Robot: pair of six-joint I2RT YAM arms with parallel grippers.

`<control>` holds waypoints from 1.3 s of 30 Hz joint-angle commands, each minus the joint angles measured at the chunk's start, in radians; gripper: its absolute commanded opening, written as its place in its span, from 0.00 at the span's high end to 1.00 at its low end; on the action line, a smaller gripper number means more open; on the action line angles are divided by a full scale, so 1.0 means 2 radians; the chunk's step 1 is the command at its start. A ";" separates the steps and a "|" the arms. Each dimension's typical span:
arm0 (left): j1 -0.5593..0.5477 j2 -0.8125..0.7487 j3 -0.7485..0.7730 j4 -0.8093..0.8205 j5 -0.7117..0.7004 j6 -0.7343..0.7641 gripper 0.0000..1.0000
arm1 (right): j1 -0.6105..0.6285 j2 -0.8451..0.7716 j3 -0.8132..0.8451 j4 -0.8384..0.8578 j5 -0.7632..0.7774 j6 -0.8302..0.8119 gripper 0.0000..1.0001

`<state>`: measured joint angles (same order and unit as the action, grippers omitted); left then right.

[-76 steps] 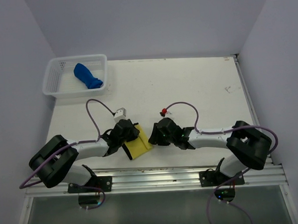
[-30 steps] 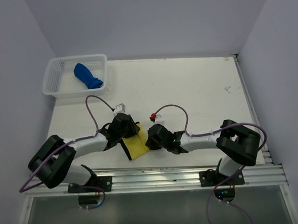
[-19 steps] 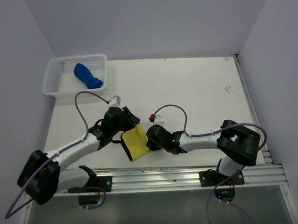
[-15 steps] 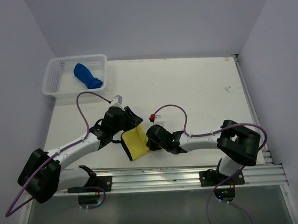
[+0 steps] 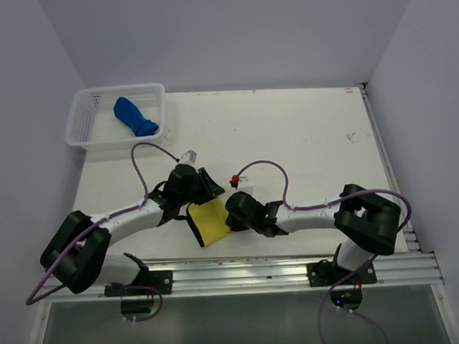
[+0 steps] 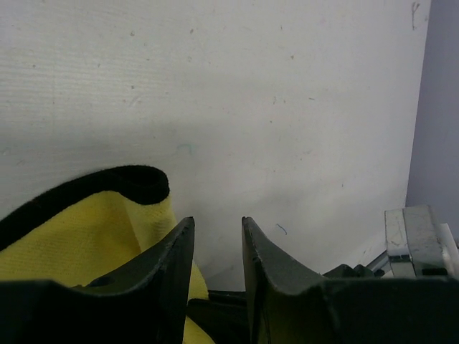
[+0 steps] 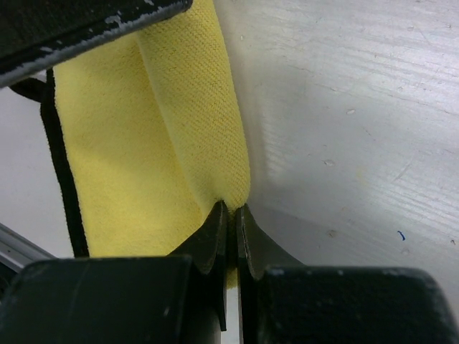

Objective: Roll the towels
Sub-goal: Roll the towel

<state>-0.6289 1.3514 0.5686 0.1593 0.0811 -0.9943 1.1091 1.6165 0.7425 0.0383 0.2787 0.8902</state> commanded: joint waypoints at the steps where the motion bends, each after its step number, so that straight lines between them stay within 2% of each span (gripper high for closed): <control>1: 0.000 0.011 0.012 -0.008 -0.027 0.028 0.64 | 0.002 0.016 0.006 -0.047 0.023 -0.001 1.00; 7: -0.003 0.035 0.019 -0.014 -0.038 0.045 0.64 | 0.001 0.015 0.006 -0.049 0.023 0.000 1.00; 15: -0.012 0.048 0.045 -0.050 -0.104 0.079 0.64 | 0.001 0.017 0.009 -0.051 0.022 -0.004 1.00; 21: -0.025 0.069 0.074 -0.079 -0.125 0.098 0.64 | 0.008 0.018 0.018 -0.060 0.031 -0.006 1.00; 30: -0.068 0.112 0.117 -0.149 -0.174 0.109 0.66 | 0.011 0.017 0.021 -0.066 0.039 -0.006 1.00; 39: -0.081 0.151 0.141 -0.206 -0.215 0.106 0.68 | 0.019 0.013 0.025 -0.077 0.055 -0.005 1.00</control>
<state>-0.7830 1.6226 0.8307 -0.1677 -0.2844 -0.7959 1.1358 1.6314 0.7799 -0.0158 0.3290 0.8890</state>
